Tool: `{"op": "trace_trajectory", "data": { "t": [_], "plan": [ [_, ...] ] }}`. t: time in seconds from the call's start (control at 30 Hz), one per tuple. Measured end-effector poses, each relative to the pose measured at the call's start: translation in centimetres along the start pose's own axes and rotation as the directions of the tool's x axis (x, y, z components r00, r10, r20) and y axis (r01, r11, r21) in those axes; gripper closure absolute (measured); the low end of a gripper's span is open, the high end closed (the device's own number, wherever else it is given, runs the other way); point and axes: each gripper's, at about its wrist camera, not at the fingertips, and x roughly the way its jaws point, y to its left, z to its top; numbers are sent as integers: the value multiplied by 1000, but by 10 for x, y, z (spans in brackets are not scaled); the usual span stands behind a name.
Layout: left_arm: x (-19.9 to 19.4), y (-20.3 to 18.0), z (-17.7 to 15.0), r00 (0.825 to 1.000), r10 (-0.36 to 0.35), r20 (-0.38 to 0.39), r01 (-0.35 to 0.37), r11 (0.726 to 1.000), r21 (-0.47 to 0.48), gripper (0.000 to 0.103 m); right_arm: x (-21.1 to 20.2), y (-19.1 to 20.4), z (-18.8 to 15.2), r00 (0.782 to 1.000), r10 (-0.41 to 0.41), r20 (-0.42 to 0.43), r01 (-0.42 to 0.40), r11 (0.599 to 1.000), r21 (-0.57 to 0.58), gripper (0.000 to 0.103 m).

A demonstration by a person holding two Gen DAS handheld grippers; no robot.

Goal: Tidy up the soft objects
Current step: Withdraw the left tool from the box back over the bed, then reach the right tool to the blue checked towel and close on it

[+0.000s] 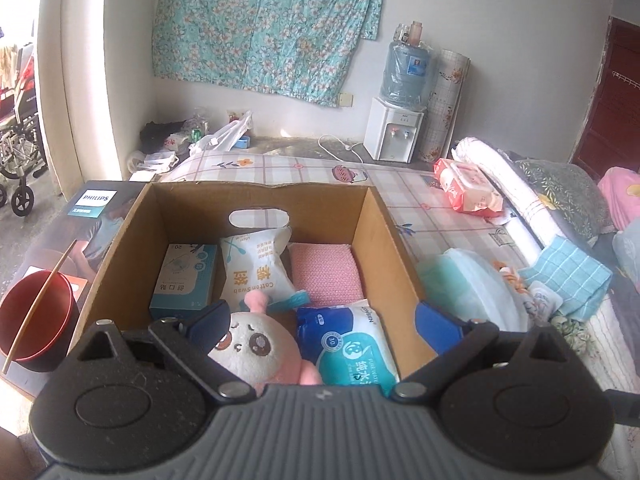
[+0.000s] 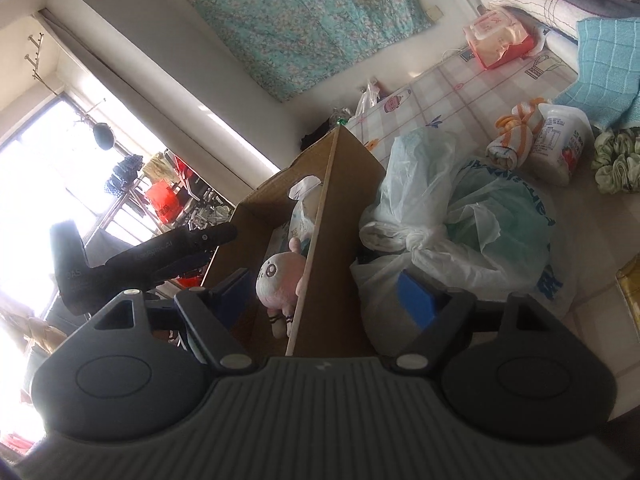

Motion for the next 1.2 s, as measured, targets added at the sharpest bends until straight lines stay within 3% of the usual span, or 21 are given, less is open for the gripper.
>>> {"op": "trace_trajectory", "data": {
  "t": [0.2,0.4,0.63,0.8,0.97,1.07,1.2],
  "plan": [
    [-31,-42,-8,994,-98,56,98,995,9,1,-16,-6,-8,1000,-15,26,14,1000,5,23],
    [-29,-99,-30,985,-173,21,171,983,73,1,-44,-18,-10,992,-98,81,100,995,-23,22],
    [-13,-165,-33,962,-273,24,267,952,147,1,-85,-47,6,951,-271,146,281,959,-48,22],
    [7,-212,-31,936,-351,35,339,922,185,2,-108,-64,40,911,-364,191,387,918,-94,21],
    [42,-245,-32,912,-409,-8,405,900,157,2,-126,-86,90,848,-443,290,498,853,-154,18],
    [60,-257,-35,911,-412,-25,410,897,165,2,-123,-104,119,841,-453,297,516,836,-185,17],
    [83,-269,-42,919,-394,-32,393,902,182,2,-96,-135,155,843,-479,246,527,827,-196,18]
  ]
}}
